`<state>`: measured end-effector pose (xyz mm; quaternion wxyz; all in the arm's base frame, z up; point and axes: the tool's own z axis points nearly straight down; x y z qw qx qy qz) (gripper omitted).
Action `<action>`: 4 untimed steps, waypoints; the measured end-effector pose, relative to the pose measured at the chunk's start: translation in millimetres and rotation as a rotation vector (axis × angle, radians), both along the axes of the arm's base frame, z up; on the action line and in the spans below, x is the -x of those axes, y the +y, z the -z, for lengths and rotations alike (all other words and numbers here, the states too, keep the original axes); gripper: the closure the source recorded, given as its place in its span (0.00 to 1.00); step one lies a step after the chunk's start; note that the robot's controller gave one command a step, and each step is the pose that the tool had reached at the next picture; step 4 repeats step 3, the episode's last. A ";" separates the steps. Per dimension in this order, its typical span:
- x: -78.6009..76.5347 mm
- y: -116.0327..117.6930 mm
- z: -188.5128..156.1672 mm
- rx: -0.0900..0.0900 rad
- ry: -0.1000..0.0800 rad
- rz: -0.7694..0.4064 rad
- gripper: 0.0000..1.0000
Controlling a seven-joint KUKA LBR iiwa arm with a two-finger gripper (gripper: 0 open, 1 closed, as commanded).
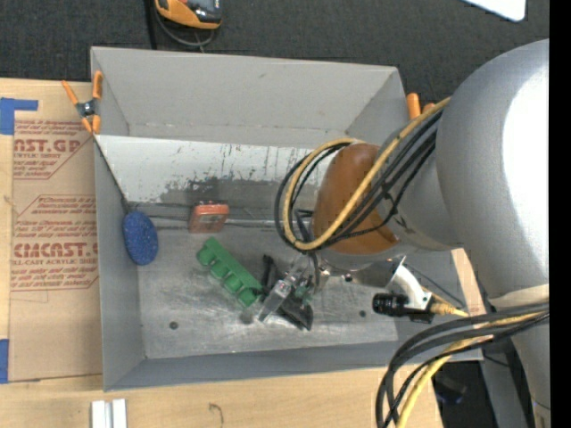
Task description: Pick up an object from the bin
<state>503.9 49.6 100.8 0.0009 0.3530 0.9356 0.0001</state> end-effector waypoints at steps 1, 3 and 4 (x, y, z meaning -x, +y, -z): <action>4.2 18.1 26.5 0.001 0.003 -0.018 0.00; 7.2 32.6 27.0 -0.003 -0.004 0.042 1.00; 7.2 32.6 27.0 -0.003 -0.004 0.042 1.00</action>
Offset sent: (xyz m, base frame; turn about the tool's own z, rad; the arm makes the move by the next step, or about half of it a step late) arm -0.0098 0.0315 -0.0308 0.0428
